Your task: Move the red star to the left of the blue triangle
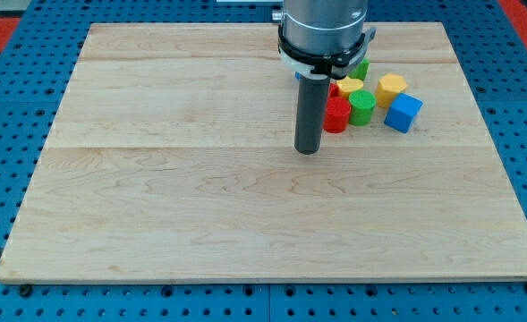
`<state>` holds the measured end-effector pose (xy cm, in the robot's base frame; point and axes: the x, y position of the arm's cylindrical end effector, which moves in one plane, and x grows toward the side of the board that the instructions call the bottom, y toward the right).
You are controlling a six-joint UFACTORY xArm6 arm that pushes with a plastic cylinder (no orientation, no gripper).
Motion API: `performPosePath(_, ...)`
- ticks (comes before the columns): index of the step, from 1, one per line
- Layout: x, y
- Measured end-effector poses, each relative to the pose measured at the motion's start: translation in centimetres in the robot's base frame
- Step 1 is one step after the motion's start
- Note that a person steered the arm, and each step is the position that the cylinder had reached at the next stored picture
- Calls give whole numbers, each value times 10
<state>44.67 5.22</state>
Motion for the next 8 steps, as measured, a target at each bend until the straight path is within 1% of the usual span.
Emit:
performPosePath(4, -3, 1)
performPosePath(5, -21, 88)
performPosePath(6, -12, 131)
performPosePath(7, -59, 63)
performPosePath(8, -81, -12)
